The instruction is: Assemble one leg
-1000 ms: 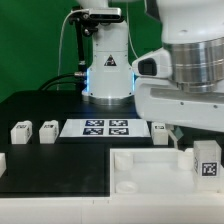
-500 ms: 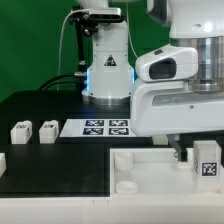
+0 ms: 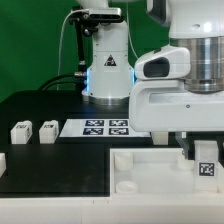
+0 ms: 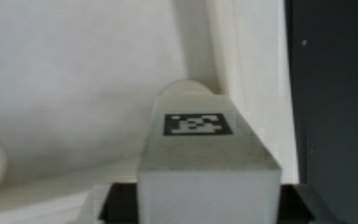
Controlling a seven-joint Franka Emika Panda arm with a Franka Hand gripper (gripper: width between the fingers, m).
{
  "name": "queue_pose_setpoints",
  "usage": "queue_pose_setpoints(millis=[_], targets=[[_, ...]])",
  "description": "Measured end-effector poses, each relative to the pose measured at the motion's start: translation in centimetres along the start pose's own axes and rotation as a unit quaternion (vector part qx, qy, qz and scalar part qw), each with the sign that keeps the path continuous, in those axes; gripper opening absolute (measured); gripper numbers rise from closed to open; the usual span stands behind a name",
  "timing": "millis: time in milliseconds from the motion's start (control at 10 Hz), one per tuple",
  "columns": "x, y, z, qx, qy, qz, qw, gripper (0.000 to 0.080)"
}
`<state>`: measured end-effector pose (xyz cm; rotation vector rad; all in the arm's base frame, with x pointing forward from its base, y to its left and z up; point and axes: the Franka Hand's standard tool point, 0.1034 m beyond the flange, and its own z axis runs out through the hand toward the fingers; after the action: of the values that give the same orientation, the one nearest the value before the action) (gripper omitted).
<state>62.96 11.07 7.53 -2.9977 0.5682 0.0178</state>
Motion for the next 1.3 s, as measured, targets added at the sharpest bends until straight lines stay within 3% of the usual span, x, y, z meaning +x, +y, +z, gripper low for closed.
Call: queue_pose_setpoints(millis=[300,400,500,600,900,1100,1200,1300], targets=[[0.12,0.24,0.13,0.005,-0.004,0.236,0.972,0.0291],[0.09,0.37,0.16,0.014,-0.001,0.307,0.952,0.0291],[-0.08,0.68,0.14,0.036,-0.002,0.389,0.921,0.0292],[-0.28,0.58,0.16,0.040,-0.006,0.426,0.904,0.0294],[-0.56,0.07,0.25,0.051,-0.014,0.594,0.803,0.0294],[-0.60,0.08,0.30,0.051,-0.014,0.591,0.805,0.0294],[-0.62,0.07,0.31,0.052,-0.012,0.566,0.823,0.0476],[-0.81,-0.16,0.32,0.051,-0.011,0.494,0.868,0.0589]])
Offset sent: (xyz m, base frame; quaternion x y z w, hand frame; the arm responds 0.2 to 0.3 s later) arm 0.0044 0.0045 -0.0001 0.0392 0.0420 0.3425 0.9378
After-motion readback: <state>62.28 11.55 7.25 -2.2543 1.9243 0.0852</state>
